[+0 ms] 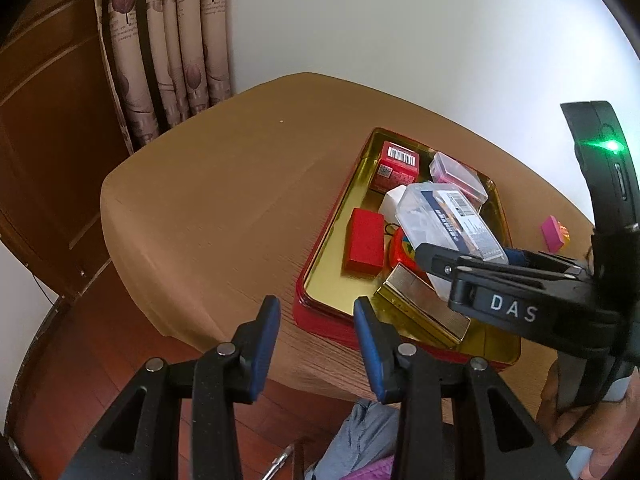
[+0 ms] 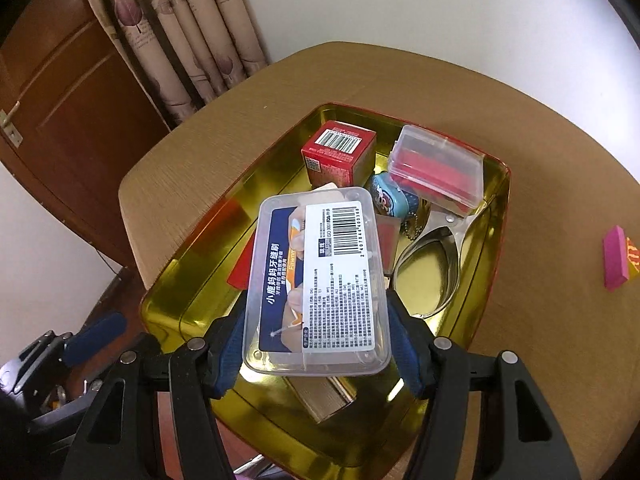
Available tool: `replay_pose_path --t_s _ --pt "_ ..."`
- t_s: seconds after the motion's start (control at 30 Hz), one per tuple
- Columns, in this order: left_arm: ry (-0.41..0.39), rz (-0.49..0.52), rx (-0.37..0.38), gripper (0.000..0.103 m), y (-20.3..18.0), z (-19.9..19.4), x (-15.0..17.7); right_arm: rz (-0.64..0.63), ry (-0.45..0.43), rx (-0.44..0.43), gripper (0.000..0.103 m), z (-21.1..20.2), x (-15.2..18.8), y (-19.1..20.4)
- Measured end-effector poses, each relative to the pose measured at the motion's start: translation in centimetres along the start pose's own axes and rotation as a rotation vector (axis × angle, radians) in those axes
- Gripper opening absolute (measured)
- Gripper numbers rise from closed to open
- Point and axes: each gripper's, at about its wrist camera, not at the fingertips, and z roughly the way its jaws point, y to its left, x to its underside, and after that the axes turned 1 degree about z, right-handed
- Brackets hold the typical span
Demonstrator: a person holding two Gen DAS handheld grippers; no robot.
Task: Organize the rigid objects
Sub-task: 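Lower the clear toothbrush box into the tray and open the right tool, then reach and grasp the yellow-red striped cube with the right tool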
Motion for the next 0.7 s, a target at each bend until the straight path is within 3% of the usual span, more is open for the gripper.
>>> replay_pose_path --t_s 0.27,0.43,0.57,0.7 --pt "-0.006 0.034 -0.023 0.041 -0.6 0.0 0.2 0.046 -0.093 -0.037 0.062 -2.9 0.4 -1.5" --pt "-0.014 0.062 -0.042 0.042 -1.0 0.0 0.3 0.121 -0.208 -0.024 0.071 -6.1 2.3 -4.6" --pt "-0.019 0.082 -0.055 0.042 -1.5 -0.1 0.5 0.207 -0.262 0.092 0.073 -7.7 5.8 -9.8" --pt "-0.022 0.098 -0.069 0.042 -1.8 -0.3 0.6 0.272 -0.247 0.317 0.073 -8.1 10.0 -16.6"
